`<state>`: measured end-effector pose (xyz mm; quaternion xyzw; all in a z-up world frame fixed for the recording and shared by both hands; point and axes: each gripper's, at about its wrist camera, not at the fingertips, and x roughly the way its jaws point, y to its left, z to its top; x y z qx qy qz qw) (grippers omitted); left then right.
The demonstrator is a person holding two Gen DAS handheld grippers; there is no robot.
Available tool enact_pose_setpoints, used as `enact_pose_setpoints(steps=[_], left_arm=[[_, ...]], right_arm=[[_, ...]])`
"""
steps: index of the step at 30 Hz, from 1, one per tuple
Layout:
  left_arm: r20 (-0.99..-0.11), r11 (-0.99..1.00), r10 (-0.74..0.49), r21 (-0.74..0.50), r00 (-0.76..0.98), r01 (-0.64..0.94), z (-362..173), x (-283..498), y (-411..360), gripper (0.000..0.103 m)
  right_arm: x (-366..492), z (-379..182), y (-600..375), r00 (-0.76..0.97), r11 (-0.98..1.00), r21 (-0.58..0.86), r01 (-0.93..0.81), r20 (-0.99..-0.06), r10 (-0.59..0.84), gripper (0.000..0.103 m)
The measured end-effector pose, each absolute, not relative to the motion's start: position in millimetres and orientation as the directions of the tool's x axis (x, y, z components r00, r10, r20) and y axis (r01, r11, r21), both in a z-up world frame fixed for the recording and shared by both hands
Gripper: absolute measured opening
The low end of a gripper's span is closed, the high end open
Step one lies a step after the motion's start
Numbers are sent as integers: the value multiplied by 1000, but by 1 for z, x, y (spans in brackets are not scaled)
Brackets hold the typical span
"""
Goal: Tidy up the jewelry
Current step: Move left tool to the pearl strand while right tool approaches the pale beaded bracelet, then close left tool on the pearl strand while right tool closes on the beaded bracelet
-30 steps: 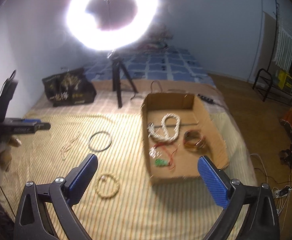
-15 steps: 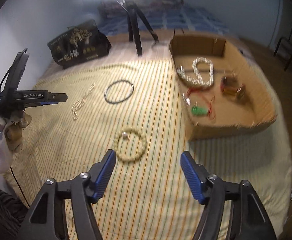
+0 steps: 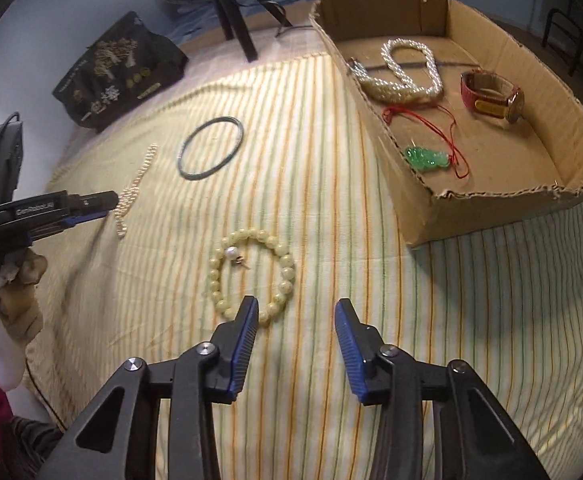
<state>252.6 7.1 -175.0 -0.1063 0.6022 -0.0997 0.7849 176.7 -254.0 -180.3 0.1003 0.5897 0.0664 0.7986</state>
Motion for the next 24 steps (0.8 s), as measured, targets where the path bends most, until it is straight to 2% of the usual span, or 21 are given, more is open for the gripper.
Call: enact_pose_setpoints(steps=[7,13,16,17,24], left_arm=[[-933,966,-256,-254,253,41,-184,262,0,37],[-941,980,-194,-174,279,95,-187,261,-15,30],[-940,981,-187,-163,284,105,-188,263,-19,23],[-941,981,-188,-165,283,103,-188,263,-19,17],[-938,980,-188,-161,291,114,-190,261,-24,7]], right_arm=[[179,-183,-251,298,974,227,23,-931,210,37],[180,-185,-243,302,981,192,12,-936,180,34],[180,-186,-237,305,986,164,1,-940,156,31],[181,-186,-236,306,987,163,-1,-939,156,30],[184,-189,-221,314,994,99,-51,-943,110,23]])
